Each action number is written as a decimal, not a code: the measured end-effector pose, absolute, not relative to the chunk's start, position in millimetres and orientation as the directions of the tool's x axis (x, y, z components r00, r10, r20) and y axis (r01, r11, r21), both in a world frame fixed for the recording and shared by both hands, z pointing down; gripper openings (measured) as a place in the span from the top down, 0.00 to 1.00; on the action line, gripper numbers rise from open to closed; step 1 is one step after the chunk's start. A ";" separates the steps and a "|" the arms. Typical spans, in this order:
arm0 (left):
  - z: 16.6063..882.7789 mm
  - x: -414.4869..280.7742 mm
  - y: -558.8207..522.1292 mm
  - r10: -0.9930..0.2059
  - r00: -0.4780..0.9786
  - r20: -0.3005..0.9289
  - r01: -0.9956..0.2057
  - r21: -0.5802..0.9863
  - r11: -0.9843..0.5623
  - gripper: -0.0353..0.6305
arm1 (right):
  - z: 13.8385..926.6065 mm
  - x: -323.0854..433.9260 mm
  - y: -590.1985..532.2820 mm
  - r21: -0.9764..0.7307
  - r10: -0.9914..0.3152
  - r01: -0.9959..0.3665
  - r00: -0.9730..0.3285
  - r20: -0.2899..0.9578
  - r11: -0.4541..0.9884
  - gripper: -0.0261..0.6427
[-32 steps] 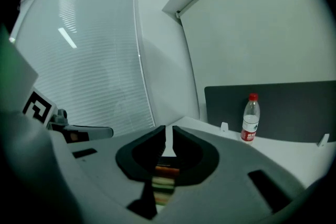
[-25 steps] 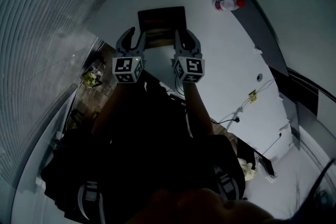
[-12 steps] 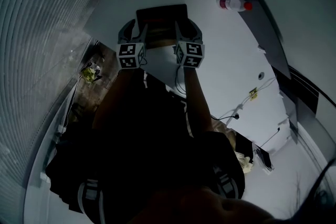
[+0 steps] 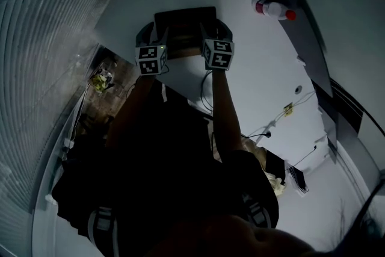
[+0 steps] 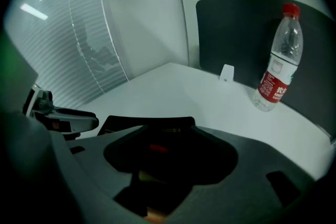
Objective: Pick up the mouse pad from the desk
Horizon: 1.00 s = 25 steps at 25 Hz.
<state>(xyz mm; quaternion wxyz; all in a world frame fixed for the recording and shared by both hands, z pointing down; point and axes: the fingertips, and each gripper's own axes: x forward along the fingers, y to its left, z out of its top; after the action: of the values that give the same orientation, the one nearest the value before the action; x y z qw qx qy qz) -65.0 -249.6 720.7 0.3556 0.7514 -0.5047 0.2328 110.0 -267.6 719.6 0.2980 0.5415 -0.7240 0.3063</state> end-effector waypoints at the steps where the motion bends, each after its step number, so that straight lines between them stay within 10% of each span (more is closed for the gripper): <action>1: 722.3 -65.2 -251.7 -0.588 0.381 0.713 -0.925 0.301 -0.233 0.65 | 723.4 110.9 -269.0 -0.120 -0.595 -0.967 -0.234 0.769 0.225 0.62; 25: 748.0 -61.4 -254.5 -0.533 0.373 0.760 -0.928 0.313 -0.203 0.64 | 757.5 118.8 -276.5 -0.082 -0.515 -0.975 -0.178 0.839 0.204 0.56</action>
<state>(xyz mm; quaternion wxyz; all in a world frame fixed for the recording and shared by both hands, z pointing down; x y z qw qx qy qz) -61.4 -254.5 748.0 0.3875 0.7324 -0.4985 0.2549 118.8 -276.5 757.5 0.3491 0.5376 -0.6930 0.3299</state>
